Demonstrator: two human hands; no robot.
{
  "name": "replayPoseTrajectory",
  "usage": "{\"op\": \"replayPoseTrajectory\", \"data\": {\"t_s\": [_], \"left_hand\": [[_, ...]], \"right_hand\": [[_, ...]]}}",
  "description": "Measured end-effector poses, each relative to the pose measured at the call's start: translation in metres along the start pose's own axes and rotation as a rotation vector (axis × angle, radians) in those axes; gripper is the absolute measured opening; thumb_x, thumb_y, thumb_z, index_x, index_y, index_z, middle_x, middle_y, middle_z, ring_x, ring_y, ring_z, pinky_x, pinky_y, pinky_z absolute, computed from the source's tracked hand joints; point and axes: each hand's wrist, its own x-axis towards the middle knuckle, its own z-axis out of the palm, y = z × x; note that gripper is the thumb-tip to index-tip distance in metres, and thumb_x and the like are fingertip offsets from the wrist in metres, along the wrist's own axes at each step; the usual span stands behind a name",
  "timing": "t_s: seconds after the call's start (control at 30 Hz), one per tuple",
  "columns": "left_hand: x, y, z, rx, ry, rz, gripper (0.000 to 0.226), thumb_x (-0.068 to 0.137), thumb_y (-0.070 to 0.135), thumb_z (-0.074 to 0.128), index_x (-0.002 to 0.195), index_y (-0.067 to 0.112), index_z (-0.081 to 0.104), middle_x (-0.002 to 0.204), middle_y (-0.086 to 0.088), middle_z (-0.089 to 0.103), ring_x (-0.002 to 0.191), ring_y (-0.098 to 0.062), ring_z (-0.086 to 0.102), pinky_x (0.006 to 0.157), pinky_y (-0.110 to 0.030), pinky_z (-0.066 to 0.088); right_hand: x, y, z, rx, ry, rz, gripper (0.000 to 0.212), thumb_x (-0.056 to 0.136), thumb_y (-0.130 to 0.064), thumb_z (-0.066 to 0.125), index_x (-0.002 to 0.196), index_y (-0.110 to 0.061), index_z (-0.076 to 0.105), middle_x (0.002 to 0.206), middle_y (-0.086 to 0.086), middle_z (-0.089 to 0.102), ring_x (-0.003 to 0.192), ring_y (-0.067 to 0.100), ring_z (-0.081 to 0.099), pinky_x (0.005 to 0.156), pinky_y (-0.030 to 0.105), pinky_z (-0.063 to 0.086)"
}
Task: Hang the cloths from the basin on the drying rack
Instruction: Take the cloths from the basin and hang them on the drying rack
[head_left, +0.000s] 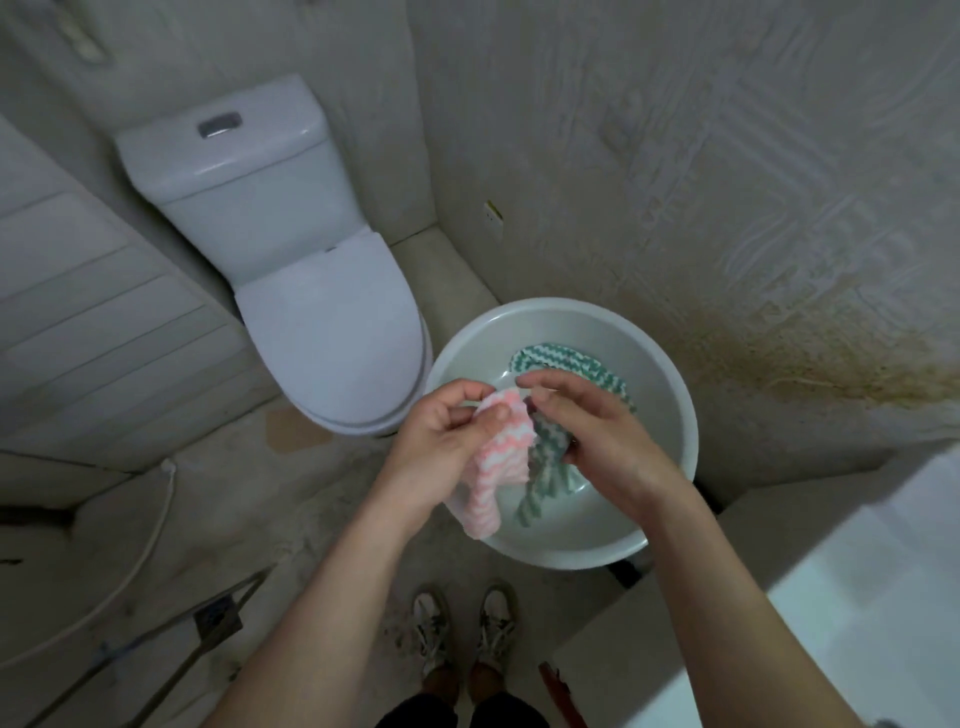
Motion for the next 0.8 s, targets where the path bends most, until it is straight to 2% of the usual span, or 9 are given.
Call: {"op": "replayPoseTrajectory", "data": {"t_s": [0.07, 0.2, 0.3, 0.4, 0.5, 0.57, 0.7, 0.73, 0.8], "left_hand": [[-0.003, 0.006, 0.0, 0.067, -0.01, 0.047, 0.011, 0.087, 0.003, 0.062, 0.091, 0.01, 0.07, 0.079, 0.0, 0.074, 0.076, -0.012, 0.066, 0.072, -0.023, 0.053], [-0.016, 0.009, -0.003, 0.349, 0.151, 0.193, 0.021, 0.08, 0.0, 0.067, 0.089, 0.017, 0.076, 0.085, 0.002, 0.075, 0.08, -0.01, 0.07, 0.078, -0.03, 0.056], [-0.031, 0.01, -0.01, 0.498, 0.268, 0.262, 0.022, 0.077, 0.004, 0.073, 0.086, 0.023, 0.077, 0.08, 0.014, 0.073, 0.075, -0.003, 0.068, 0.074, -0.028, 0.056], [-0.041, 0.011, -0.019, 0.536, 0.294, 0.262, 0.021, 0.073, 0.015, 0.078, 0.077, 0.034, 0.073, 0.066, 0.018, 0.068, 0.063, -0.004, 0.063, 0.064, -0.031, 0.053], [-0.055, 0.01, -0.037, 0.538, 0.343, 0.185, 0.02, 0.068, 0.024, 0.079, 0.067, 0.026, 0.06, 0.053, 0.01, 0.057, 0.049, -0.014, 0.051, 0.052, -0.032, 0.046], [-0.063, 0.01, -0.046, 0.594, 0.299, 0.154, 0.023, 0.068, 0.024, 0.075, 0.063, 0.02, 0.054, 0.048, 0.011, 0.048, 0.044, -0.008, 0.044, 0.05, -0.028, 0.039], [-0.098, 0.023, -0.076, 0.434, 0.124, 0.051, 0.022, 0.072, 0.016, 0.078, 0.06, 0.029, 0.064, 0.053, 0.018, 0.054, 0.053, -0.002, 0.047, 0.057, -0.024, 0.036], [-0.108, 0.028, -0.084, 0.329, 0.066, 0.019, 0.012, 0.073, 0.017, 0.079, 0.068, 0.021, 0.069, 0.063, 0.012, 0.06, 0.06, -0.006, 0.052, 0.063, -0.026, 0.039], [-0.13, 0.033, -0.103, 0.19, 0.037, 0.028, 0.033, 0.07, 0.025, 0.079, 0.079, -0.003, 0.063, 0.075, -0.008, 0.058, 0.072, -0.018, 0.05, 0.066, -0.032, 0.037]], "right_hand": [[-0.006, -0.012, 0.006, -0.171, -0.143, -0.091, 0.031, 0.083, -0.027, 0.071, 0.113, -0.02, 0.068, 0.108, 0.002, 0.071, 0.104, 0.017, 0.066, 0.086, 0.027, 0.054], [-0.012, -0.027, 0.021, -0.498, 0.004, -0.222, 0.029, 0.081, -0.012, 0.074, 0.109, -0.015, 0.072, 0.096, -0.002, 0.074, 0.087, 0.008, 0.07, 0.079, 0.026, 0.055], [-0.016, -0.034, 0.033, -0.677, -0.029, -0.305, 0.023, 0.082, -0.012, 0.072, 0.104, -0.02, 0.074, 0.087, 0.0, 0.076, 0.075, 0.013, 0.071, 0.07, 0.021, 0.055], [-0.02, -0.04, 0.044, -0.804, -0.016, -0.41, 0.016, 0.082, -0.013, 0.071, 0.092, -0.023, 0.078, 0.073, -0.012, 0.07, 0.062, -0.009, 0.06, 0.059, 0.009, 0.042], [-0.026, -0.047, 0.062, -0.792, -0.001, -0.461, 0.016, 0.081, -0.009, 0.067, 0.085, -0.021, 0.077, 0.069, -0.014, 0.066, 0.061, -0.005, 0.06, 0.061, 0.017, 0.046], [-0.027, -0.052, 0.071, -0.724, 0.014, -0.479, 0.018, 0.079, -0.005, 0.066, 0.08, -0.02, 0.075, 0.07, -0.017, 0.066, 0.067, -0.003, 0.062, 0.064, 0.016, 0.047], [-0.031, -0.058, 0.106, -0.57, -0.05, -0.443, 0.021, 0.079, 0.0, 0.062, 0.074, -0.019, 0.069, 0.058, -0.022, 0.063, 0.058, -0.005, 0.058, 0.058, 0.011, 0.043], [-0.031, -0.058, 0.115, -0.54, -0.058, -0.427, 0.018, 0.079, 0.001, 0.061, 0.074, -0.016, 0.068, 0.055, -0.021, 0.062, 0.054, -0.005, 0.056, 0.055, 0.009, 0.041], [-0.034, -0.061, 0.134, -0.445, -0.093, -0.358, 0.017, 0.079, 0.001, 0.057, 0.069, -0.01, 0.067, 0.049, -0.015, 0.057, 0.048, -0.004, 0.048, 0.05, 0.012, 0.037]]}}
